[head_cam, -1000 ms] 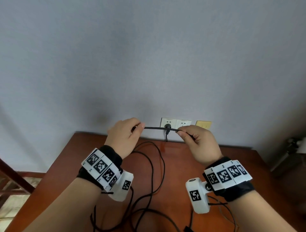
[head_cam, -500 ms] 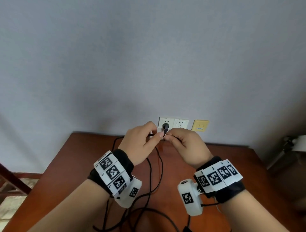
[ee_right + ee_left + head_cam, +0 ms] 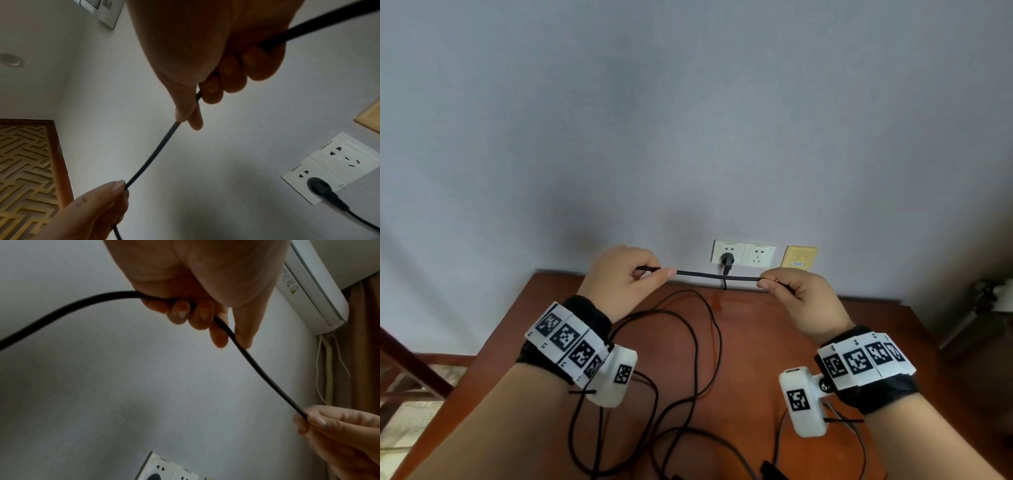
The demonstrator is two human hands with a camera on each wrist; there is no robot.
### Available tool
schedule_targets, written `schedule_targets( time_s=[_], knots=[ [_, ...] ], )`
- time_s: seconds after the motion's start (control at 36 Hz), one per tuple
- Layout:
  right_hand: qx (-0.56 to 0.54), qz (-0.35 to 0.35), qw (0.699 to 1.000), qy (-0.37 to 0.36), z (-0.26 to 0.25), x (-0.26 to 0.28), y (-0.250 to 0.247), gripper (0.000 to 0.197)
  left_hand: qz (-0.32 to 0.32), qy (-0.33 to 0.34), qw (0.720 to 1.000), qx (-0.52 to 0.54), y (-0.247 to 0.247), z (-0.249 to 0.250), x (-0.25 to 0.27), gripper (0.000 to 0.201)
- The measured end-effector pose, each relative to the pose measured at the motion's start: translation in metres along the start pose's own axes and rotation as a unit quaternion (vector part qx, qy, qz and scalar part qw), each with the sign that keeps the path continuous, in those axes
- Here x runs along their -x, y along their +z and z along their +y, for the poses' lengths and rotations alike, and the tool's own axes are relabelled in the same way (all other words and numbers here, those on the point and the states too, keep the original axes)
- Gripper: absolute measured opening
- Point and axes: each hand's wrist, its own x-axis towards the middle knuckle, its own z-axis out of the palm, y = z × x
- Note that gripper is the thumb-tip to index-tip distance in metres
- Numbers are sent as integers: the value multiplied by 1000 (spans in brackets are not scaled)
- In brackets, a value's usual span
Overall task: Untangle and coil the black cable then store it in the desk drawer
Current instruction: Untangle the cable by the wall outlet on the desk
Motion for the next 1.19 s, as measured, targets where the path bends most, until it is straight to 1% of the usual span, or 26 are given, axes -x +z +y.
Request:
schedule_targets(
  time_s=[0.11, 0.25, 0.31, 0.36, 0.42, 0.47, 0.53, 0.58, 0.64, 0.72, 0.81, 0.94, 1.11, 1.19],
  knots=[
    [-18, 38, 999, -11, -5, 0, 4, 13, -14, -18, 999, -42, 0, 0, -2, 33],
    [-46, 68, 996, -48, -15, -6, 16, 14, -58, -24, 998, -17, 8, 25, -2, 26],
    [-53, 64, 994, -69, -25, -8, 22, 16, -86, -28, 996, -8, 16, 42, -1, 25],
    [-52, 40, 994, -92, -34, -9, 27, 15, -116, -16, 993, 5, 26, 60, 3, 30],
    [-53, 29, 993, -105, -40, -9, 32, 17, -128, -16, 991, 30, 36, 72, 5, 33],
    [-60, 38, 993, -94, -42, -8, 32, 18, -120, -29, 991, 60, 41, 77, 4, 33],
    [-80, 34, 993, -78, -42, -7, 30, 11, -109, -19, 991, 69, 42, 76, 4, 34],
    [-71, 20, 994, -78, -40, -5, 26, 10, -102, 10, 993, 61, 38, 75, 3, 37],
    [-46, 3, 995, -85, -37, -4, 23, 15, -89, 27, 994, 56, 34, 71, 1, 38],
    [-31, -11, 996, -88, -33, -4, 18, 20, -68, 31, 995, 60, 27, 63, -2, 39],
    [-21, -7, 996, -81, -27, -5, 11, 16, -59, 32, 997, 47, 19, 53, -2, 41],
    [-13, -5, 999, -49, -14, -5, 1, 14, -49, 35, 998, 34, 8, 35, -1, 43],
    [-19, 1, 1000, -23, -10, -5, -2, 12, -38, 16, 999, 30, 3, 25, 1, 40],
    [-20, 2, 1000, 6, -2, -3, -8, 16, -26, -9, 999, 21, -2, 16, 1, 41]
  ],
)
